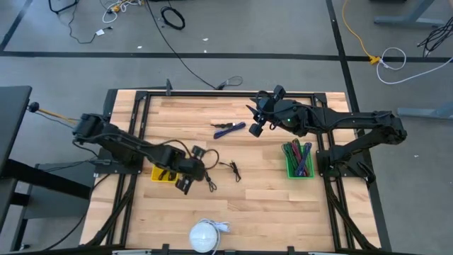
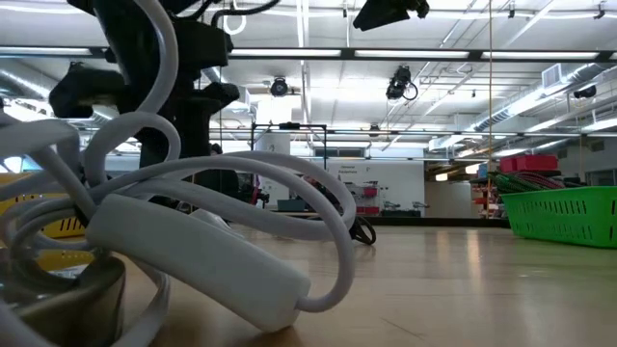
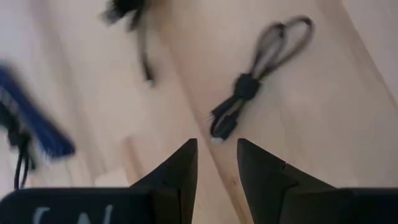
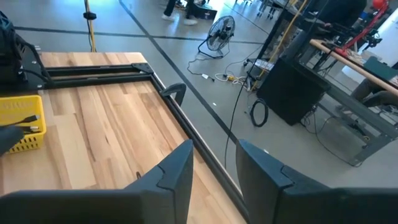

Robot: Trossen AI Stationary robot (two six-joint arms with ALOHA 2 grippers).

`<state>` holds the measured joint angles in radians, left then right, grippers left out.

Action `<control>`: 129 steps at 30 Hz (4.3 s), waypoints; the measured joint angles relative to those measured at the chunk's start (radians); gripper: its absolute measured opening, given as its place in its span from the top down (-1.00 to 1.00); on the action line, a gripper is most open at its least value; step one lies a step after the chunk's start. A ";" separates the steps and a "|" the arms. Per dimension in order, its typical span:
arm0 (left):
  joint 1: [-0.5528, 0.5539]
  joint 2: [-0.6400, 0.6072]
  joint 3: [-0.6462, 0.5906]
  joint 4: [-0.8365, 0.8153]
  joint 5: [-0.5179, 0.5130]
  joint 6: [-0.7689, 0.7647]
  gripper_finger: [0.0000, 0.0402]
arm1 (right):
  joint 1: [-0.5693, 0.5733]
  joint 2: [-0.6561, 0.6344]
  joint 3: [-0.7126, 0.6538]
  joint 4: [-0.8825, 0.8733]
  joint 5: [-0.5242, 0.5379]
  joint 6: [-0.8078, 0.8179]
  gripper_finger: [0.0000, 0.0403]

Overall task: Pick & Place USB Port
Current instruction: Put the black charger cable into the yellow basket

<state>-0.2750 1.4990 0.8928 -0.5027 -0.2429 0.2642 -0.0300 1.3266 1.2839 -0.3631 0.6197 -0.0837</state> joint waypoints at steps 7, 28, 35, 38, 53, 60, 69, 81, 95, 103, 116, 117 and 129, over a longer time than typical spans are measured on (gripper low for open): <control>-0.018 0.132 0.086 0.003 0.034 0.175 0.41 | 0.000 0.000 0.000 -0.007 0.000 0.000 0.39; 0.033 0.287 0.133 0.084 0.129 0.282 0.43 | 0.000 0.000 0.000 -0.071 -0.009 0.031 0.39; 0.054 0.327 0.134 0.090 0.218 0.270 0.68 | 0.000 0.000 0.000 -0.098 -0.009 0.046 0.39; 0.056 0.331 0.135 0.092 0.215 0.260 0.85 | 0.000 0.000 0.000 -0.104 -0.008 0.050 0.39; 0.071 0.150 0.128 -0.084 0.119 -0.058 0.98 | 0.000 0.000 0.000 -0.129 -0.007 0.050 0.39; 0.070 -0.032 0.129 -0.260 0.009 -0.434 0.98 | 0.000 0.000 0.000 -0.133 -0.007 0.050 0.39; 0.043 -0.206 0.129 -0.727 -0.120 -1.166 0.98 | 0.000 0.000 0.000 -0.142 -0.006 0.049 0.39; -0.055 -0.206 -0.013 -0.757 0.029 -1.700 0.99 | 0.000 0.000 0.000 -0.156 -0.006 0.041 0.39; -0.054 -0.206 -0.085 -0.660 -0.004 -1.746 0.81 | 0.000 0.000 0.000 -0.177 -0.006 0.041 0.39; -0.055 -0.206 -0.085 -0.644 -0.006 -1.704 0.61 | -0.006 0.000 0.000 -0.176 -0.006 0.041 0.39; -0.054 -0.206 0.039 -0.571 -0.259 -1.104 0.56 | -0.026 0.000 0.000 -0.177 -0.011 0.083 0.39; -0.053 -0.206 0.050 -0.541 -0.313 -1.041 0.56 | -0.026 0.000 0.000 -0.176 -0.017 0.091 0.39; 0.038 -0.156 0.066 -0.015 -0.180 -0.022 0.56 | -0.012 0.000 -0.104 -0.156 -0.246 0.220 0.39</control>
<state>-0.2372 1.3433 0.9592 -0.5178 -0.4229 0.2420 -0.0417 1.3262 1.1802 -0.5188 0.3733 0.1366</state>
